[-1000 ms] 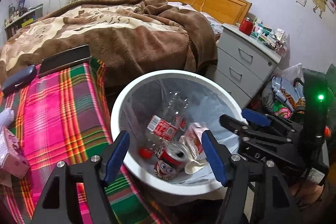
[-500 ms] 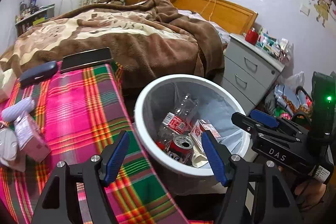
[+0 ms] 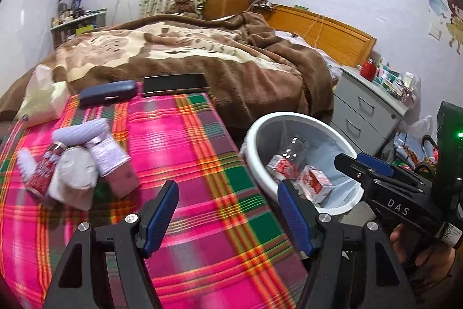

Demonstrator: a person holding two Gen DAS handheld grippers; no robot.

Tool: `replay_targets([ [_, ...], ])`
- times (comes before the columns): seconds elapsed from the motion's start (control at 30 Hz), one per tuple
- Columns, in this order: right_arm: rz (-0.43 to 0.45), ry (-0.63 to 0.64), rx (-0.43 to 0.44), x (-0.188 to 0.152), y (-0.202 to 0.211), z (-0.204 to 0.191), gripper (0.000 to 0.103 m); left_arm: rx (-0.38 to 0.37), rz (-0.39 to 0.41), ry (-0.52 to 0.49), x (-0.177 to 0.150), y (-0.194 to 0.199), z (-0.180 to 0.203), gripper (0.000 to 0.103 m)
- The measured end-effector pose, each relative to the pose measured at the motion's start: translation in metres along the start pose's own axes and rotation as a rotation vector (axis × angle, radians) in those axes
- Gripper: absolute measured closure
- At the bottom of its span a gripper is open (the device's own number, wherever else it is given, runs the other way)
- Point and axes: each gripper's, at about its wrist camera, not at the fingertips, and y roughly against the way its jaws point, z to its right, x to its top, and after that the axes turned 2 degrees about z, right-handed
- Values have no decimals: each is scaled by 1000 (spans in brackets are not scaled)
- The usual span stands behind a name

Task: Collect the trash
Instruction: 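Move both tools back over the remaining trash on the sheet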

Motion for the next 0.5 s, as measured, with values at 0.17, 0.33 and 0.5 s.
replay_targets([
  [0.17, 4, 24, 48, -3, -1, -24, 43, 41, 18, 38, -9, 15, -30, 33],
  [0.33, -3, 59, 85, -6, -5, -49, 43, 100, 35, 80, -16, 29, -65, 33],
  [0.5, -26, 104, 117, -10, -13, -75, 43, 158, 46, 137, -23, 40, -103, 33],
])
